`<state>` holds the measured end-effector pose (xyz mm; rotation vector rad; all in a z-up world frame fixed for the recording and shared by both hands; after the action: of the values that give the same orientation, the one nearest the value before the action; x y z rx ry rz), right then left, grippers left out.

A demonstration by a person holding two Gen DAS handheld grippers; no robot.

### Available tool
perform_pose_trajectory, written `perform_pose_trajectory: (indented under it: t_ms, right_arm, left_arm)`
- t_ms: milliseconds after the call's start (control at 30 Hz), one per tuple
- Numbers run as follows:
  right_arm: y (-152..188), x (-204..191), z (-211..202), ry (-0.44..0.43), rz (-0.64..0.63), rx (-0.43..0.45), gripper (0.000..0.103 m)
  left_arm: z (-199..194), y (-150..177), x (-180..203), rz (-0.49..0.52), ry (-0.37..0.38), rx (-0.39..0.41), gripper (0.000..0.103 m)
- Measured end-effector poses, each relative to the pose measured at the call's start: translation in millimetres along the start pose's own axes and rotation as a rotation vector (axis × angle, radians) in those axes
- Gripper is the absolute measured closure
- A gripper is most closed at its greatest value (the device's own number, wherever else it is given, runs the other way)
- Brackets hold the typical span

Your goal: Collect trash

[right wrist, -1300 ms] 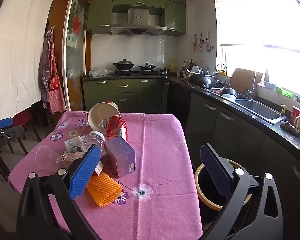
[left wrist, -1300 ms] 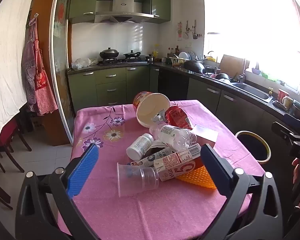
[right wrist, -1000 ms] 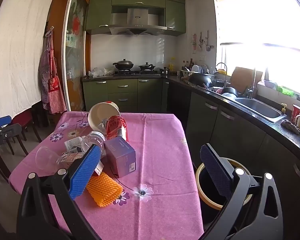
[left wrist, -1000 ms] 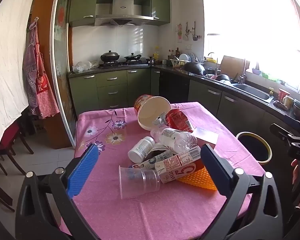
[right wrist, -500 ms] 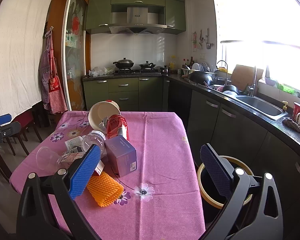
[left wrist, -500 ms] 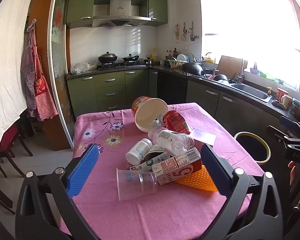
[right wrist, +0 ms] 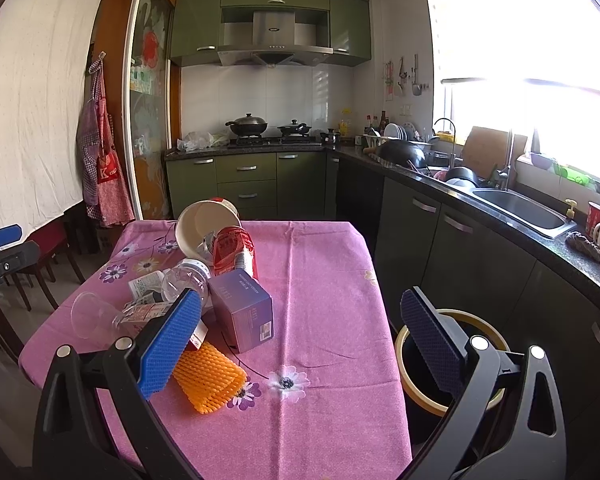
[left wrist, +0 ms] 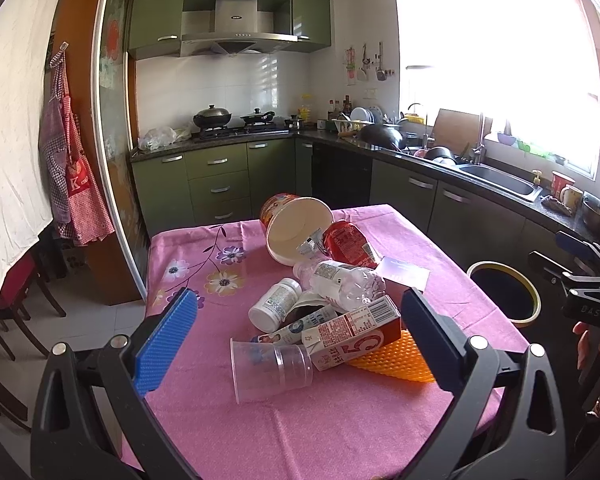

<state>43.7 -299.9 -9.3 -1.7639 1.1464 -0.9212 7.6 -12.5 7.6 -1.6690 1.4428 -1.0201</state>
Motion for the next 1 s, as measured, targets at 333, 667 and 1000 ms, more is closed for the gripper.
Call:
perform_pose_trajectory:
  t_ms: [333,667,1000]
  right_arm:
    - [0.0,-0.5,0.6,0.001,0.001,-0.002,0.004]
    - [1.7,-1.9,3.9,0.0,0.002,-0.005,0.004]
    - [3.6,-2.4,5.2,-0.003,0.004,-0.009,0.004]
  left_arm:
    - [0.1,-0.9,1.8,0.003,-0.001,0.001,0.006]
    - [0.8,-0.5,1.7,0.006,-0.001,-0.001,0.006]
    - [1.3,0.5,1.8,0.007,-0.002,0.0,0.006]
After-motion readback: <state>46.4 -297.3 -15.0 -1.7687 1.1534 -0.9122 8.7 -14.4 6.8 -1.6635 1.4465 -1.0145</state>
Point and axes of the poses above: each gripper's, at about its wrist camera, not at the fingertips, and z roughly the way its jaws point, x to its right, y to its underside, the point moved 1 cm from there along z, roughly the way its jaws point, and after that the axes turned 9 degrees about -z, right-handed, at the moved point
